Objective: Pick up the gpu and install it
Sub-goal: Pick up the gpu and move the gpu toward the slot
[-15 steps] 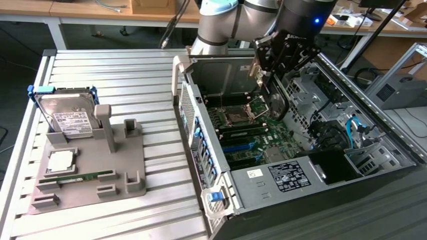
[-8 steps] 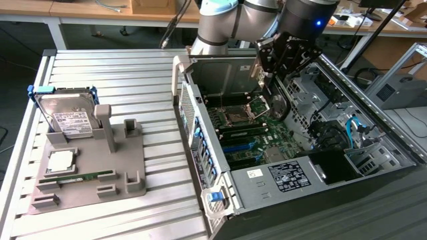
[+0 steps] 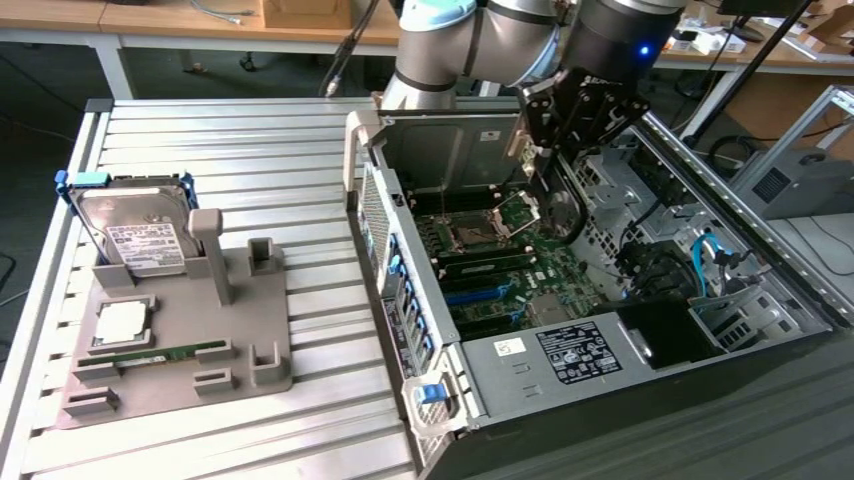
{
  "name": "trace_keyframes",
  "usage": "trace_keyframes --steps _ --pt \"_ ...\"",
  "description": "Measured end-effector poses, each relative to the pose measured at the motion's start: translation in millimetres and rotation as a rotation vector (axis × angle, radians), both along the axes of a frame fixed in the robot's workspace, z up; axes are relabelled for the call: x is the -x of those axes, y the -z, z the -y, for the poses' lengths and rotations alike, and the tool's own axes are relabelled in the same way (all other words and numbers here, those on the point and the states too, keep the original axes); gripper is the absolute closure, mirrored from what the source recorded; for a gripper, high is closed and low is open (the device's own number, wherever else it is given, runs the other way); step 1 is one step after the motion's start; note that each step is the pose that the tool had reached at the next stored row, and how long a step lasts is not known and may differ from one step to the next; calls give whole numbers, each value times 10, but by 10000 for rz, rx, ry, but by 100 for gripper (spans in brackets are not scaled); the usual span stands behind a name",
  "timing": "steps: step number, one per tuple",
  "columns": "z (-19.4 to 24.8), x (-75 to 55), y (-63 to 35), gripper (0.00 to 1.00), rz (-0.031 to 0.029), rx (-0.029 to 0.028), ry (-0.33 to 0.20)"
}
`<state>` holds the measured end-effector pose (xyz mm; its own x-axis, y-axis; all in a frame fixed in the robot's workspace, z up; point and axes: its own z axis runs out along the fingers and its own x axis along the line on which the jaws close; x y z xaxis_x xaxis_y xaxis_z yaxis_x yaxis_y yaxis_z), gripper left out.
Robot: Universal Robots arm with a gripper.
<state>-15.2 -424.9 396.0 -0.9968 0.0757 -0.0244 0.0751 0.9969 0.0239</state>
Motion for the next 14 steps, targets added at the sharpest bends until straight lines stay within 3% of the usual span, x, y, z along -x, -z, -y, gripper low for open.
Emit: trace_keyframes --steps 14 --pt "0 -143 46 73 0 7 0"
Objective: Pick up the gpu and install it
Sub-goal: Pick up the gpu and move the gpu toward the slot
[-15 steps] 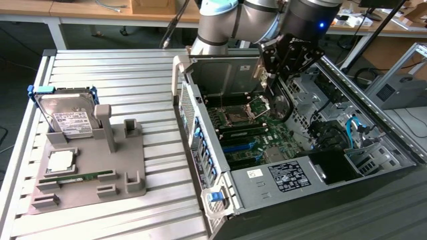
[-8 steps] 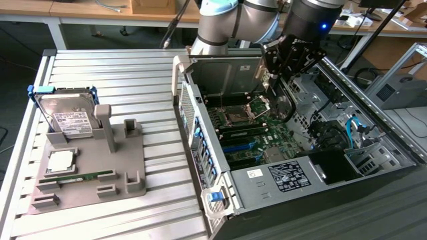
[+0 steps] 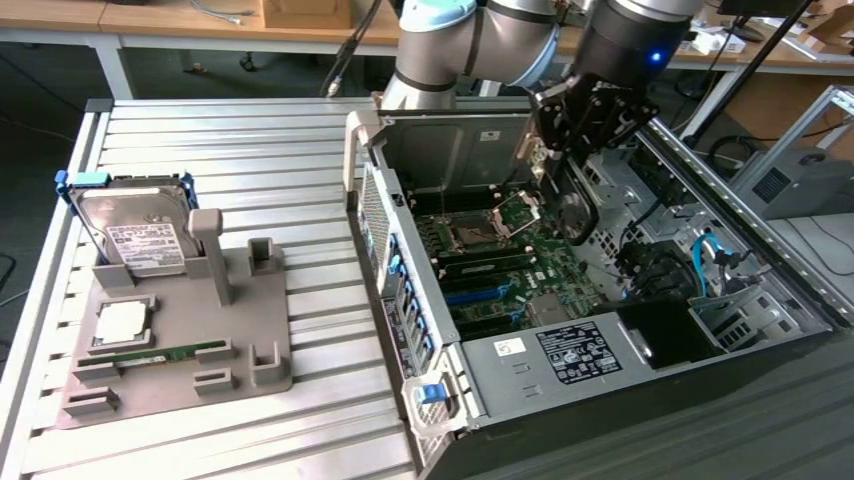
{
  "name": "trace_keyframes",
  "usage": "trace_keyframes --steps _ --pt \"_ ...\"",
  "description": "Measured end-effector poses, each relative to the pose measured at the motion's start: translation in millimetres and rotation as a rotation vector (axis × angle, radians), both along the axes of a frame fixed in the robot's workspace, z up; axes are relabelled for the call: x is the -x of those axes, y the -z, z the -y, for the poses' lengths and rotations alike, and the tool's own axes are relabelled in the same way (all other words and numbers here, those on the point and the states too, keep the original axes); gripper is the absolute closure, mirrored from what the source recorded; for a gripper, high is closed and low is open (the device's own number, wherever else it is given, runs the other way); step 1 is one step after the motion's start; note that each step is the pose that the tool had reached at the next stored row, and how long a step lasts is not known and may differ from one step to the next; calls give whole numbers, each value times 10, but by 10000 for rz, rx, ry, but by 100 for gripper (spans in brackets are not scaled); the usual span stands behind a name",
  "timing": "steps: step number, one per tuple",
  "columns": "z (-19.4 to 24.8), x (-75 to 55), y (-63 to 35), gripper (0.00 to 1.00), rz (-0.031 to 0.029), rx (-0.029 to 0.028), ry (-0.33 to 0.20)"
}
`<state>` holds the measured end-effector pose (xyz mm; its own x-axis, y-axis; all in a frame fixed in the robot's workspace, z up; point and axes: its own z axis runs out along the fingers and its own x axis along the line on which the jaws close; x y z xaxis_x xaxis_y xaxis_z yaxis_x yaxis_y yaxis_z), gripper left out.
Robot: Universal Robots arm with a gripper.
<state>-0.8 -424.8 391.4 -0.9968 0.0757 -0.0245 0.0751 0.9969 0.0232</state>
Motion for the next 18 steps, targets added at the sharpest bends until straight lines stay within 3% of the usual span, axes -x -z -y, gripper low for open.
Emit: trace_keyframes --steps 18 --pt "0 -178 60 73 0 13 0"
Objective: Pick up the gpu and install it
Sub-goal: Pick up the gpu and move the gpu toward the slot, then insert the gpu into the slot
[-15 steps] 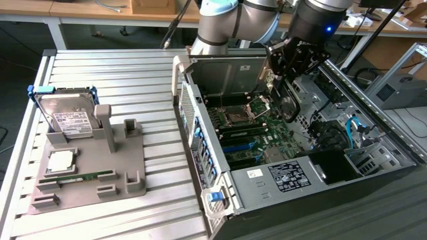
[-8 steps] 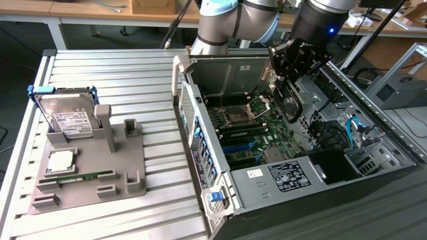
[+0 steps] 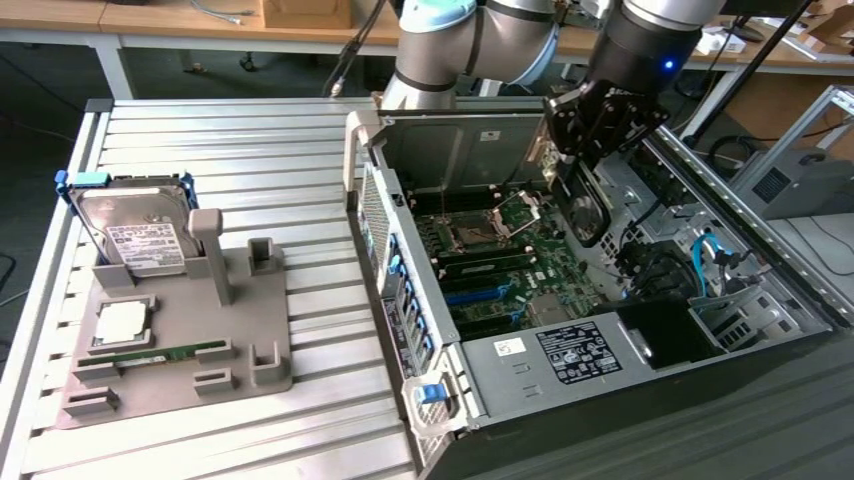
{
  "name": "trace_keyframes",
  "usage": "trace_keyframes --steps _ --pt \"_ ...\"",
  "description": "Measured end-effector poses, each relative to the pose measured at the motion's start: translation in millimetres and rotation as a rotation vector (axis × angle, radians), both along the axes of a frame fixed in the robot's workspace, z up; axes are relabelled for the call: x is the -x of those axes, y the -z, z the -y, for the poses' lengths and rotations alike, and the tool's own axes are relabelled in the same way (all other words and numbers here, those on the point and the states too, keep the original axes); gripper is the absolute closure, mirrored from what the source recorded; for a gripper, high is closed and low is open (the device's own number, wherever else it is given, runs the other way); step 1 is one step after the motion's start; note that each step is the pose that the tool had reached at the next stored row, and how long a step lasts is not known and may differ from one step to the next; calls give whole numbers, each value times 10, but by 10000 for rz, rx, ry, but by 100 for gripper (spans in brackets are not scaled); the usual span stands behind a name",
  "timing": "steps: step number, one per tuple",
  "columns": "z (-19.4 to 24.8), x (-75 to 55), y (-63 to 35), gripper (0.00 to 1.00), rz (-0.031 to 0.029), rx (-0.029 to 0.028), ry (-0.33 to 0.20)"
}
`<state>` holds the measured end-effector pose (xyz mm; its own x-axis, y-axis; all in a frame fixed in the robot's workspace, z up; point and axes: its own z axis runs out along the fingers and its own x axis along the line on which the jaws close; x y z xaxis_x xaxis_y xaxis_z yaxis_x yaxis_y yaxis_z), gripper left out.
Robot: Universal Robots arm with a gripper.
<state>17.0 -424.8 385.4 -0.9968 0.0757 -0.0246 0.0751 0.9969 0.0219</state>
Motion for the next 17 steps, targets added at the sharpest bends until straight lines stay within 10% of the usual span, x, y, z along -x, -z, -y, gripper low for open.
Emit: trace_keyframes --steps 17 --pt "0 -34 9 73 0 1 0"
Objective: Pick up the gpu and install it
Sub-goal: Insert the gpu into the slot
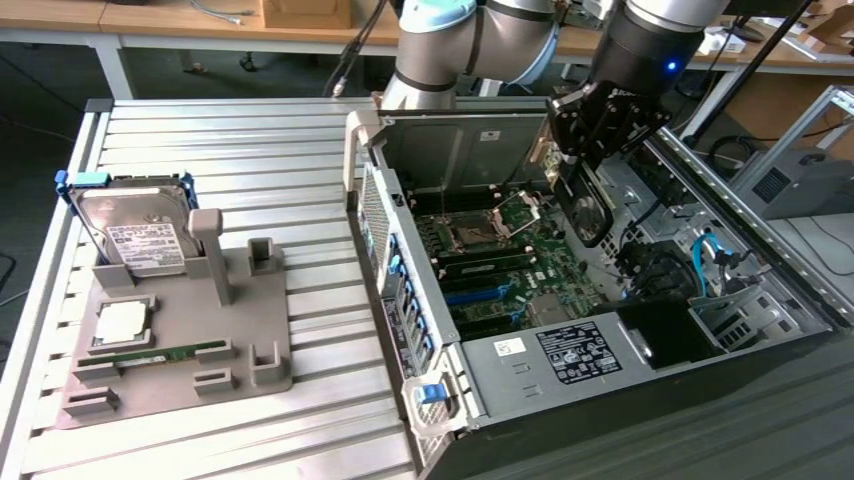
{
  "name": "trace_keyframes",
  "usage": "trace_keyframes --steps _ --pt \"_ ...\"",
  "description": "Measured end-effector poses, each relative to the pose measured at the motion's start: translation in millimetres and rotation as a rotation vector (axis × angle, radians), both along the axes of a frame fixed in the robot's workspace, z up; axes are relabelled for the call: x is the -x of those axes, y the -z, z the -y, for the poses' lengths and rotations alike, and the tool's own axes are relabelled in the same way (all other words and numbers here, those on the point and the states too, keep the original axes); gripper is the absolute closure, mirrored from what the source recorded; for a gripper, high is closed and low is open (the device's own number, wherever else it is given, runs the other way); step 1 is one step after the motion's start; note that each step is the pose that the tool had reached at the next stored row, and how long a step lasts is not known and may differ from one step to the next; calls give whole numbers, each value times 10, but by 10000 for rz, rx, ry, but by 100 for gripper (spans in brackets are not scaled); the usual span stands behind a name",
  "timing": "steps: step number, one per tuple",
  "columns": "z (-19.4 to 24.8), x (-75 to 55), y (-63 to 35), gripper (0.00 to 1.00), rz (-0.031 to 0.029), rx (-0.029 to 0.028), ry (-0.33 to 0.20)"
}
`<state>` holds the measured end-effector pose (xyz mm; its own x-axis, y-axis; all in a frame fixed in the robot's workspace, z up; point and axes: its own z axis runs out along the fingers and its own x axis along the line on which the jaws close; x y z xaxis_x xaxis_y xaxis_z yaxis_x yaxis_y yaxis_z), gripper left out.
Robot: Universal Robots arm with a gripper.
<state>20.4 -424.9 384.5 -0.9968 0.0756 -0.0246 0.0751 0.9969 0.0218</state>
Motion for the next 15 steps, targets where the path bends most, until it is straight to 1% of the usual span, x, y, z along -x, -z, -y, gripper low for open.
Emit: trace_keyframes --steps 2,9,13,15 --pt "0 0 0 73 0 0 -60" --pt "0 0 0 73 0 0 -531" --pt "0 0 0 73 1 0 -1042" --pt "0 0 0 73 0 0 -1157"
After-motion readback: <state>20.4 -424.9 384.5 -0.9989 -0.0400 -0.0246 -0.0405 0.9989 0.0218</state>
